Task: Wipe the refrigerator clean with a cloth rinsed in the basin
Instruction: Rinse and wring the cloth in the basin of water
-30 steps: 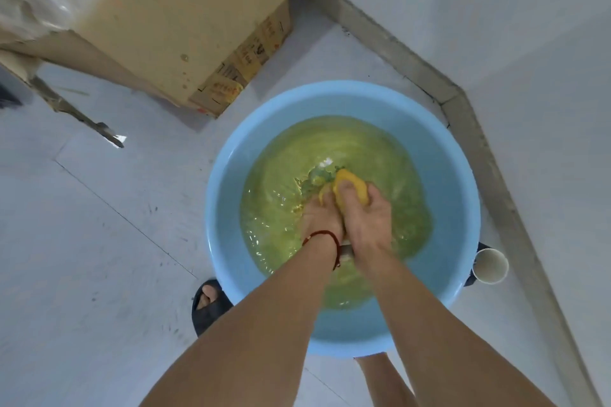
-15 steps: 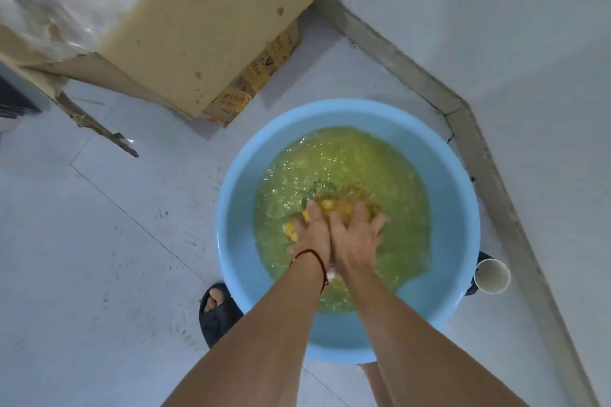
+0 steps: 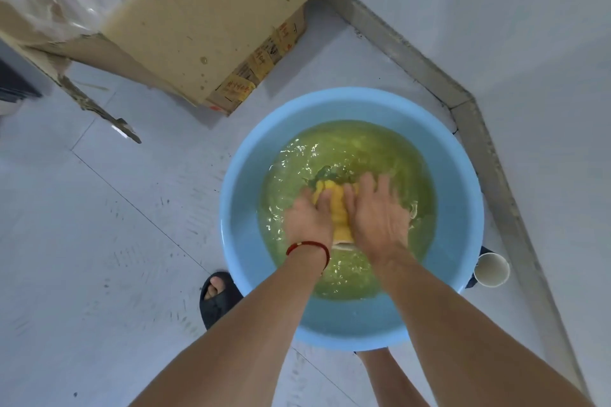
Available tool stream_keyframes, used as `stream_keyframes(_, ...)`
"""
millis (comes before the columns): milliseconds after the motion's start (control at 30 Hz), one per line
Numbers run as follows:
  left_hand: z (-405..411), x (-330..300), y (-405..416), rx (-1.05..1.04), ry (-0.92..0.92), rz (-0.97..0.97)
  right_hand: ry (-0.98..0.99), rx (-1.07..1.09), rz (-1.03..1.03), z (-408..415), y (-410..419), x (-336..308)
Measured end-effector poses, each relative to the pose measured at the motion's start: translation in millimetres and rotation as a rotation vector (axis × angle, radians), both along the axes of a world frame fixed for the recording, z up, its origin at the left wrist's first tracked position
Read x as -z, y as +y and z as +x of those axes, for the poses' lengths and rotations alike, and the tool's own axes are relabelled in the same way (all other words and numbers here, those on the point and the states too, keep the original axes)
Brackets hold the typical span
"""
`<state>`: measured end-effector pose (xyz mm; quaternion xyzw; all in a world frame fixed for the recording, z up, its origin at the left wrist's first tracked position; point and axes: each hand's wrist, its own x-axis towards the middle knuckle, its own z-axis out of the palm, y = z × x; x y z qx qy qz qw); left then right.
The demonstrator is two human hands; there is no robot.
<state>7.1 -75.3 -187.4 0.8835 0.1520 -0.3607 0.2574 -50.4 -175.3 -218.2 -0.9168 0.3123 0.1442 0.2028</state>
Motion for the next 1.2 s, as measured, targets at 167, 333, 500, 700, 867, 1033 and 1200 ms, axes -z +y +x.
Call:
stream_keyframes(167, -9.5, 9.1, 2.1, -0.331, 0.321, -0.049, 0.18, 0.495, 0.239, 2.4, 22.2, -5.4)
stream_keyframes(333, -14.6, 32.7, -9.1, -0.34, 0.467, -0.173, -0.035, 1.077, 0.746, 13.7, 49.9, -22.9)
stream_keyframes(500, 4.8, 5.4, -10.6, -0.098, 0.323, -0.067, -0.114, 0.645, 0.513, 9.2, 39.7, -20.1)
stream_keyframes(700, 0.8, -2.3, -9.6, -0.198, 0.083, -0.018, 0.05, 0.221, -0.056, 11.5, 18.0, -0.2)
stream_keyframes(867, -1.6, 6.9, -3.2, -0.45, 0.32, -0.046, 0.095, 0.47, 0.274, 5.6, 13.7, 4.2)
stream_keyframes(1033, -1.8, 14.8, -17.6, -0.52, 0.446, -0.187, -0.066, 1.125, 0.851, 21.4, 38.3, -17.9)
stream_keyframes(1200, 4.2, -10.7, -13.8, -0.205, 0.24, -0.083, -0.191, 0.844, 0.611, 22.2, 35.5, -34.9)
